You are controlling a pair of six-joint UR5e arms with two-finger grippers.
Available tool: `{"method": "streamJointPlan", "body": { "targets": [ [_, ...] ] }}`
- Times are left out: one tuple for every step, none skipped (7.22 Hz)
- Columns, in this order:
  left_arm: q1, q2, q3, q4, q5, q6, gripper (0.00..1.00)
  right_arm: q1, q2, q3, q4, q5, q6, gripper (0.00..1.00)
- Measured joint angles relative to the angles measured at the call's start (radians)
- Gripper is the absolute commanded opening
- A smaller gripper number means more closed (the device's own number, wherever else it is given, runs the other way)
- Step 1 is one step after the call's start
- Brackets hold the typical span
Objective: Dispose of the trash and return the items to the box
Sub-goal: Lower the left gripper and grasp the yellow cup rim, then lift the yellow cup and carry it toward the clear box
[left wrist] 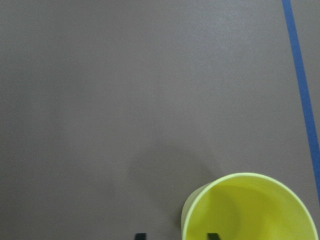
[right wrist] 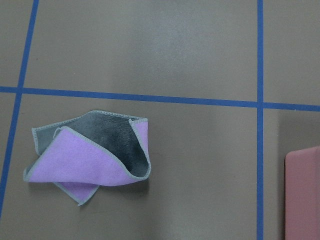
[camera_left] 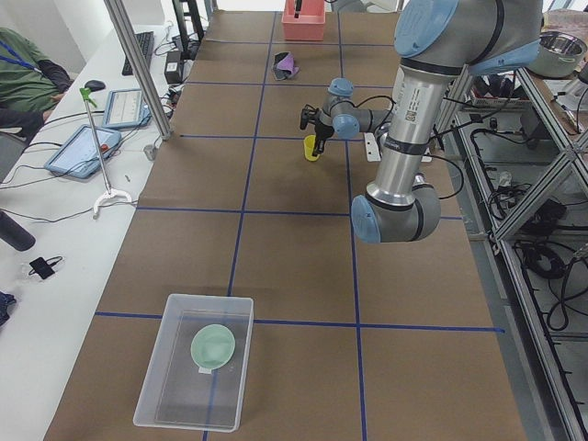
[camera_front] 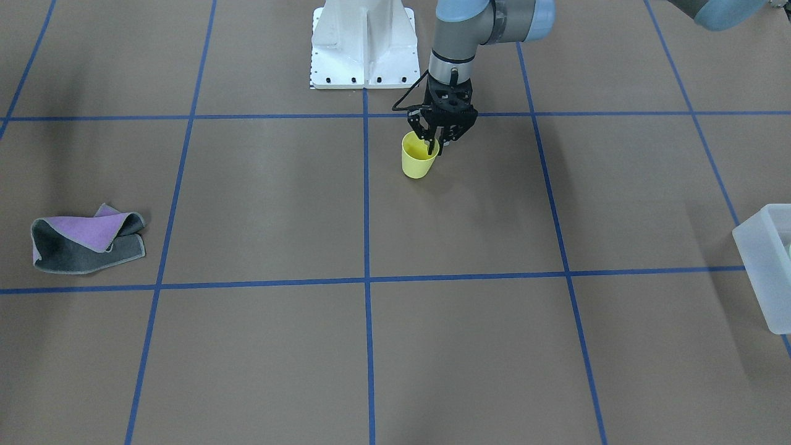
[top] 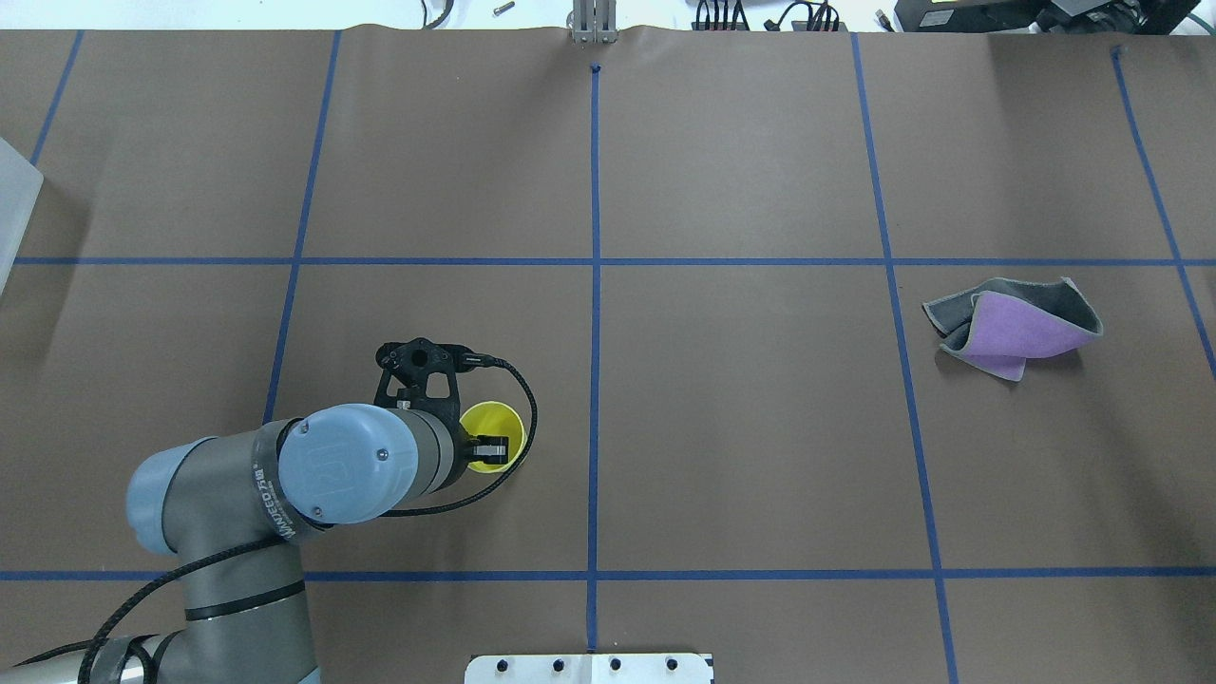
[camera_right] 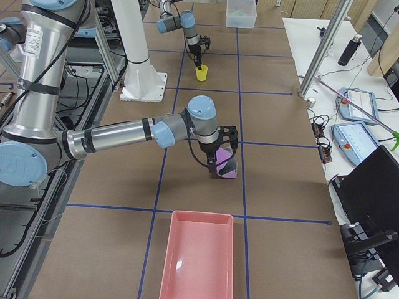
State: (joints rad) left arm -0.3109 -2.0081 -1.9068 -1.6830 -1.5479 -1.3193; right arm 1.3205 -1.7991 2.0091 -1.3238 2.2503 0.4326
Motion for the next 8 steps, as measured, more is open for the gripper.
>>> {"method": "streamJointPlan", "body": {
  "targets": [
    [0.001,-0.003,0.008,-0.013,-0.001,0.0,0.0,-0.001,0.001,-0.002,0.0,-0.001,0.0,1.0],
    [0.0,-0.006,-0.002,-0.023,-0.004,0.0,0.0,-0.001,0.004,-0.004,0.0,-0.003,0.0,1.0],
    [-0.017,-0.008,-0.037,-0.024,-0.006,0.002,0.0,-0.001,0.006,-0.005,0.0,-0.005,0.0,1.0],
    [-0.059,-0.006,-0.072,-0.022,-0.028,0.005,0.0,-0.001,0.007,-0.005,0.0,-0.006,0.0,1.0],
    [-0.13,0.004,-0.097,-0.017,-0.089,0.012,0.0,-0.001,0.007,-0.006,0.0,-0.006,0.0,1.0],
    [-0.227,0.027,-0.113,-0.013,-0.178,0.047,0.0,-0.002,0.007,-0.006,0.0,-0.006,0.0,1.0],
    [-0.33,0.068,-0.126,-0.011,-0.268,0.135,0.0,-0.003,0.008,-0.007,0.0,-0.006,0.0,1.0],
    [-0.434,0.123,-0.134,-0.011,-0.355,0.263,0.0,-0.005,0.008,-0.009,0.0,-0.006,0.0,1.0]
  ]
}}
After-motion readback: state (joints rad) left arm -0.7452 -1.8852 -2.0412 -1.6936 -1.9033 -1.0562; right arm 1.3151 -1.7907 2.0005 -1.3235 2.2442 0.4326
